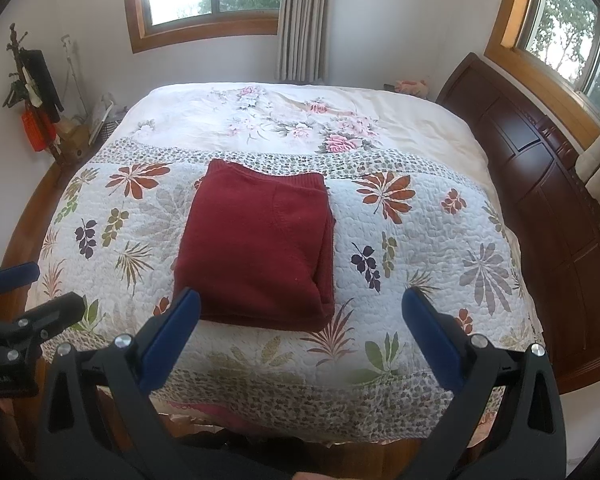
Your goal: Fold small clothes
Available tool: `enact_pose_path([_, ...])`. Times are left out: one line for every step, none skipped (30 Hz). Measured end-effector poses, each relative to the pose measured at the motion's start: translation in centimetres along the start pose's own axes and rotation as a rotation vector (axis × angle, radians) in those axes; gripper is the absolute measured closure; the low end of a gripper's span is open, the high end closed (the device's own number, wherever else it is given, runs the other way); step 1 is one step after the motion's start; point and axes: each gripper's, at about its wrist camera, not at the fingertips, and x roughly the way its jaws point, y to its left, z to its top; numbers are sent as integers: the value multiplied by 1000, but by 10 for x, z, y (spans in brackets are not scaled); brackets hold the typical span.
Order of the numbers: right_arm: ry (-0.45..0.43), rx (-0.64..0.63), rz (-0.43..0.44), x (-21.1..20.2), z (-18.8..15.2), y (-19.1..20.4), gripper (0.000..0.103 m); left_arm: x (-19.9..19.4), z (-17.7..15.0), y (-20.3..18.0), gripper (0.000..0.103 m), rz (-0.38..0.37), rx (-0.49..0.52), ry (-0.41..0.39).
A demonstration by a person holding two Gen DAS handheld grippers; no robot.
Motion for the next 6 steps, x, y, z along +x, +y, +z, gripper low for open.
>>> enact_pose_path([0,0,-1,0,0,0,3,0,0,0,4,-1,0,0])
enact_pose_path([1,0,-1,0,0,0,3,0,0,0,4,-1,1,0])
enact_pose_path([3,0,0,1,0,0,3,1,0,0,4,-1,1,0])
enact_pose_path([5,0,1,1,0,-1,3,1,0,0,4,-1,2,0])
enact_pose_path([7,-1,2,3,0,0,3,1,0,0,4,-1,1,0])
enact_pose_path([6,-3,3,3,0,-1,3,1,0,0,4,-1,1,0])
